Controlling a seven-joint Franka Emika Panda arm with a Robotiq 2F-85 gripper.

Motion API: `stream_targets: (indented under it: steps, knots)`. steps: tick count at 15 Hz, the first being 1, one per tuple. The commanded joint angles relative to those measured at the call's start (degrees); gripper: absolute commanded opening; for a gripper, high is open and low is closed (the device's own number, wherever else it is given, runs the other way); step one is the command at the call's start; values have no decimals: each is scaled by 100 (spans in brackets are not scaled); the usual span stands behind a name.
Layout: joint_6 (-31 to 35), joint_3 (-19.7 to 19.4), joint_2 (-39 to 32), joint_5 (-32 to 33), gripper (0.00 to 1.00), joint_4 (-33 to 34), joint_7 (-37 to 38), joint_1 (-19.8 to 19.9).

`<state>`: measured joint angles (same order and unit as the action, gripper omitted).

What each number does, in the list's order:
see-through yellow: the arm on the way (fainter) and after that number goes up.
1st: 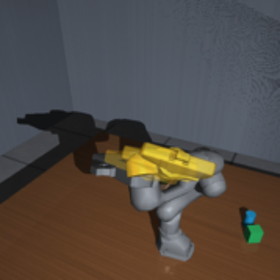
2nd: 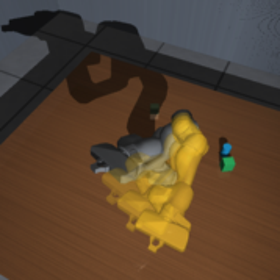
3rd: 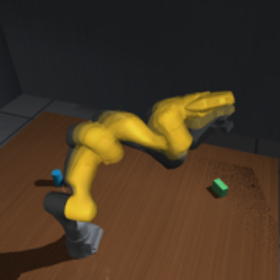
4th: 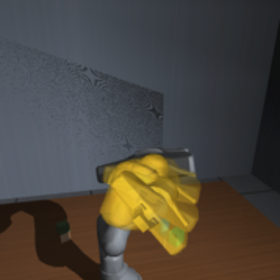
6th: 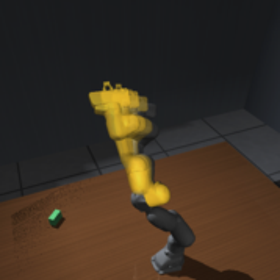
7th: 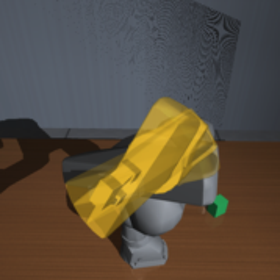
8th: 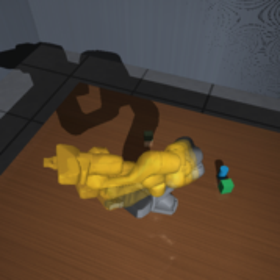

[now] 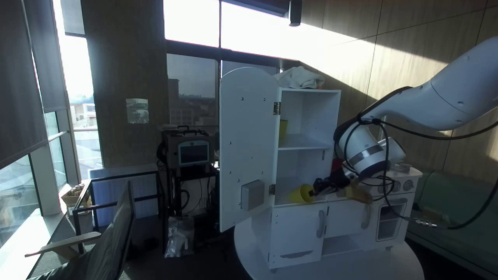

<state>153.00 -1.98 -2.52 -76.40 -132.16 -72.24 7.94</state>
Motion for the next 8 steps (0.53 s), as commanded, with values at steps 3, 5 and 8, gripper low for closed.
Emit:
stream_targets:
  steps: [3, 5, 8]
  knots:
    - [-796, -325, 540, 982, 12, -281, 849, 53]
    - [-1107, -436, 541, 1307, 12, -215, 1166, 69]
    - [-1555, -573, 476, 1686, 12, -73, 1596, 88]
